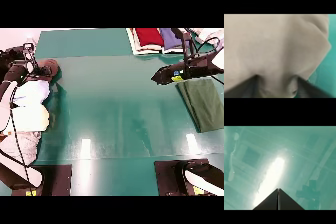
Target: Fold the shirts.
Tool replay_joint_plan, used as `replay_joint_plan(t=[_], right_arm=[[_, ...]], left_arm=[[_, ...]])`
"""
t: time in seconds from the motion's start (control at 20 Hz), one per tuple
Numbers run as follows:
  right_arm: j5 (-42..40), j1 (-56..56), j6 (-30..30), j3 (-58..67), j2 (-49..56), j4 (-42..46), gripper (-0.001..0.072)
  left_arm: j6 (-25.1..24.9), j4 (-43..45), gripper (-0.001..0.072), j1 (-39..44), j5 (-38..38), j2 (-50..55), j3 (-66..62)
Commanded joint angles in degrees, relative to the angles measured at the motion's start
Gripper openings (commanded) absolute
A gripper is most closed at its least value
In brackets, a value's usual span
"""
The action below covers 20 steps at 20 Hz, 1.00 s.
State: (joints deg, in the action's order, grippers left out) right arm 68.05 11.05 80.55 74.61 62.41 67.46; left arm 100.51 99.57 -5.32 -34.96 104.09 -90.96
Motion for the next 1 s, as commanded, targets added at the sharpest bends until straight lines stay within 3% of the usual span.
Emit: replay_joint_plan(t=[0.0, 0.2, 0.45, 0.7, 0.95], right_arm=[[-0.22, 0.04, 0.00, 0.09, -0.02, -0.09, 0.0018], [-0.57, 0.04, 0.00, 4.74, 0.00, 0.09, 0.0018], [-0.59, -0.48, -0.04, 17.79, 0.00, 0.20, 0.0018], [-0.42, -4.74, -0.04, 28.61, 0.00, 0.17, 0.0018], [1.38, -8.13, -0.02, 34.99, 0.00, 0.00, 0.0017]], left_arm=[[-0.22, 0.11, 0.0024, -0.31, -2.84, 0.24, -2.05], [-3.34, 0.37, 0.0025, 0.02, -9.97, -5.05, -10.64], [-11.72, 0.35, 0.0025, 5.73, -12.92, -25.11, -17.49], [-14.03, 0.26, 0.0025, 17.38, -20.83, -40.63, -17.49], [-13.57, -2.67, 0.0025, 34.03, -37.73, -39.08, -16.90]])
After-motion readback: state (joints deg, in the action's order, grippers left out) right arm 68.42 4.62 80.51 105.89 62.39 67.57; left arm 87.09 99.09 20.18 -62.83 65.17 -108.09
